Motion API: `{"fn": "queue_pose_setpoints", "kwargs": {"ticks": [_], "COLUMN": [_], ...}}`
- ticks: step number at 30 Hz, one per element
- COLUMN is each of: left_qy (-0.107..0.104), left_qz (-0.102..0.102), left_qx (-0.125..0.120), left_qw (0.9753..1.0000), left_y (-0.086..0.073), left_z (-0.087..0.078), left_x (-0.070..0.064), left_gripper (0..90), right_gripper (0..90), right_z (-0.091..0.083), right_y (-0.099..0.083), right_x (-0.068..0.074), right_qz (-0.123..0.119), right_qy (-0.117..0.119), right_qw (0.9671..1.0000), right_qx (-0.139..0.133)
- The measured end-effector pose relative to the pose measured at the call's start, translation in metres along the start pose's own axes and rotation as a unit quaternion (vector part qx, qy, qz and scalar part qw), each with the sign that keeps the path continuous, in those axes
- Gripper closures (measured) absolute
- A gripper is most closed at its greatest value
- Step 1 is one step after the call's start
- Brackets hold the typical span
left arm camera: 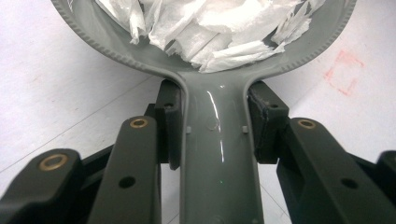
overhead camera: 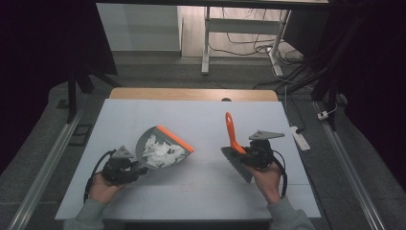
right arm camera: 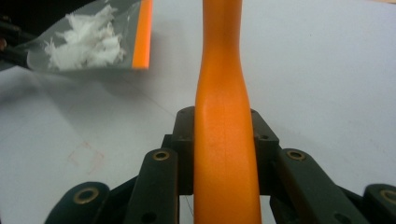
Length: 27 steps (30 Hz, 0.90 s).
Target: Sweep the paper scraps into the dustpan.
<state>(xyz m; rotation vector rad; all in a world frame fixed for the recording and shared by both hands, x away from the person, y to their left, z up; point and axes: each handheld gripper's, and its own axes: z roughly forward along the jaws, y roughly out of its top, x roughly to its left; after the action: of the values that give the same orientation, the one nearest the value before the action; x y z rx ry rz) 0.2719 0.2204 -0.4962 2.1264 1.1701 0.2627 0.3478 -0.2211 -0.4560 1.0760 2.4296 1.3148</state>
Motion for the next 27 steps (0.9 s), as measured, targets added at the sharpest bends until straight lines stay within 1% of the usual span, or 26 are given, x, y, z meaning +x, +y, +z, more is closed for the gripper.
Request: {"fn": "queue_pose_setpoints", "kwargs": {"ticks": [8,10,17,20,23,27], "left_qy": [0.02,0.026,0.04,0.045,0.056,0.074], "left_qz": [-0.027,-0.034,-0.058,-0.066,-0.076,-0.094], "left_qx": [-0.011,-0.011,-0.015,-0.018,-0.021,-0.021], "left_qw": [0.9994,0.999,0.9974,0.9966,0.9953,0.9926], "left_y": [-0.002,-0.003,-0.006,-0.007,-0.009,-0.013], "left_z": [-0.006,-0.007,-0.009,-0.01,-0.011,-0.011], "left_x": [0.006,0.007,0.011,0.012,0.014,0.018], "left_gripper": [61.8,61.8,61.8,61.8,61.8,61.9], "right_gripper": [70.2,70.2,70.1,70.2,70.2,70.2], "right_z": [-0.012,-0.015,-0.02,-0.02,-0.022,-0.027], "right_y": [-0.009,-0.011,-0.013,-0.013,-0.013,-0.012], "right_x": [-0.01,-0.012,-0.019,-0.021,-0.025,-0.029], "right_qz": [0.008,0.013,0.018,0.02,0.027,0.039], "right_qy": [0.0,0.0,-0.008,-0.002,0.001,0.003], "right_qw": [1.0,0.9999,0.9998,0.9998,0.9996,0.9992], "right_qx": [0.005,0.006,0.004,0.008,0.01,0.012]}}
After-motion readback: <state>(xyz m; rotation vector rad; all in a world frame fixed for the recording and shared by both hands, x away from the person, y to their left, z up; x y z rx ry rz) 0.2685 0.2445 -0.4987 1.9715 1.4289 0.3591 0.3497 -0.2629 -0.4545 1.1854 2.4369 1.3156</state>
